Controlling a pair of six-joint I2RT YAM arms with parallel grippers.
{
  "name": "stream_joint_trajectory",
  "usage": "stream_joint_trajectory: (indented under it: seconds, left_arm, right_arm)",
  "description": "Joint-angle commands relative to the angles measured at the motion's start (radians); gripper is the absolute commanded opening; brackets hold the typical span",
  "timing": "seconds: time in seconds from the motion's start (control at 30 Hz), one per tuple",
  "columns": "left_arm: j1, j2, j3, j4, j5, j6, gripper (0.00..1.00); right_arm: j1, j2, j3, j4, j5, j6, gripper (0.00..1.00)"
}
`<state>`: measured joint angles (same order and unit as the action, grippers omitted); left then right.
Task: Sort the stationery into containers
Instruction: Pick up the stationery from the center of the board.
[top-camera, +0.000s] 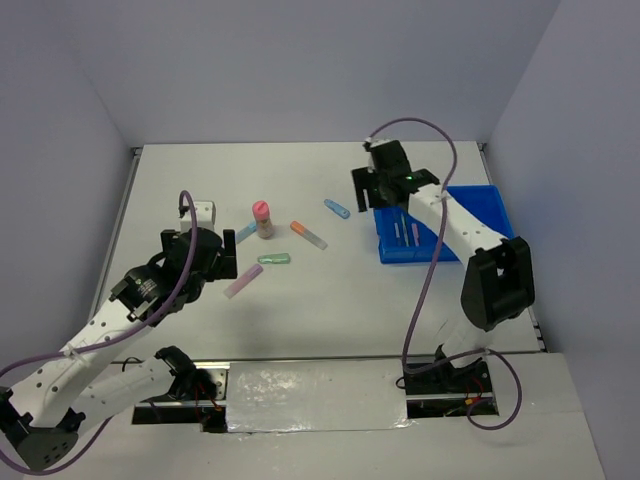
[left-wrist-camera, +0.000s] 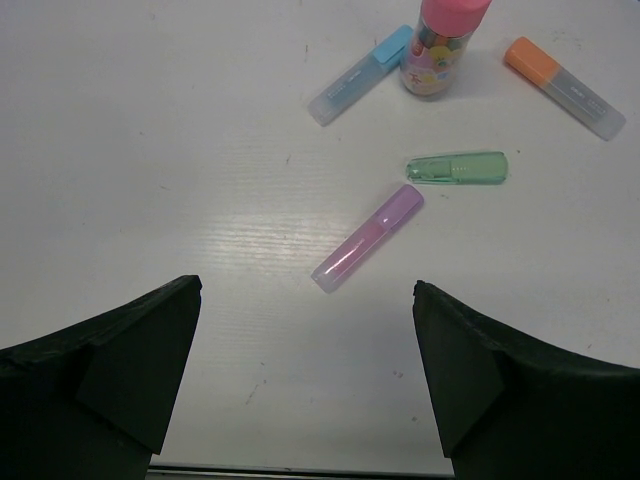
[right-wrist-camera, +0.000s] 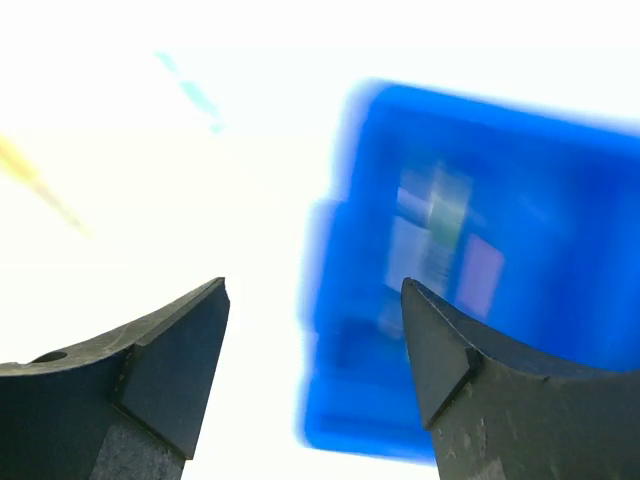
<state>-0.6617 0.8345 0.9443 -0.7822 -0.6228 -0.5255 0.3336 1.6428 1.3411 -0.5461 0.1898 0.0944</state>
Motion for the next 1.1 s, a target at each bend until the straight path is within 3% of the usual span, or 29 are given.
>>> stream_joint_trajectory:
  seconds: [0.0,0.1,0.27,0.63,0.7,0.73,0.9,0.97,1.0,1.07]
  left_arm:
    - [0.007,0.003,0.007,0.029,-0.008,0.010,0.99]
    - [0.008,0.006,0.007,0.031,-0.002,0.018,0.99]
    - [0.013,-0.002,0.007,0.035,0.000,0.025,0.99]
    - [0.022,0.020,0.004,0.049,0.040,0.044,0.99]
    - [0.024,0.017,0.004,0.052,0.044,0.045,0.99]
    - [0.024,0.015,0.002,0.052,0.044,0.047,0.99]
    - [0.025,0.008,0.002,0.052,0.044,0.045,0.99]
    - [0.025,0.002,0.001,0.052,0.044,0.048,0.99]
    - [0.025,-0.001,0.002,0.055,0.046,0.048,0.99]
    - [0.025,-0.003,-0.001,0.057,0.048,0.050,0.99]
  right_arm:
    - [0.083,0.066,0.155,0.075,-0.182,-0.106,0.76]
    - [0.100,0.266,0.321,0.008,-0.228,-0.166,0.73]
    - [0.131,0.455,0.545,-0.113,-0.129,-0.228,0.72]
    - [0.130,0.721,0.664,-0.161,-0.138,-0.262,0.67]
    - [0.128,0.756,0.684,-0.191,-0.170,-0.256,0.60]
    - [0.131,0.762,0.690,-0.196,-0.182,-0.254,0.49]
    - [0.133,0.750,0.659,-0.229,-0.222,-0.213,0.30]
    - [0.148,0.698,0.615,-0.196,-0.213,-0.196,0.10]
    - [0.154,0.677,0.565,-0.181,-0.222,-0.191,0.04]
    - [0.157,0.594,0.520,-0.129,-0.259,-0.170,0.03]
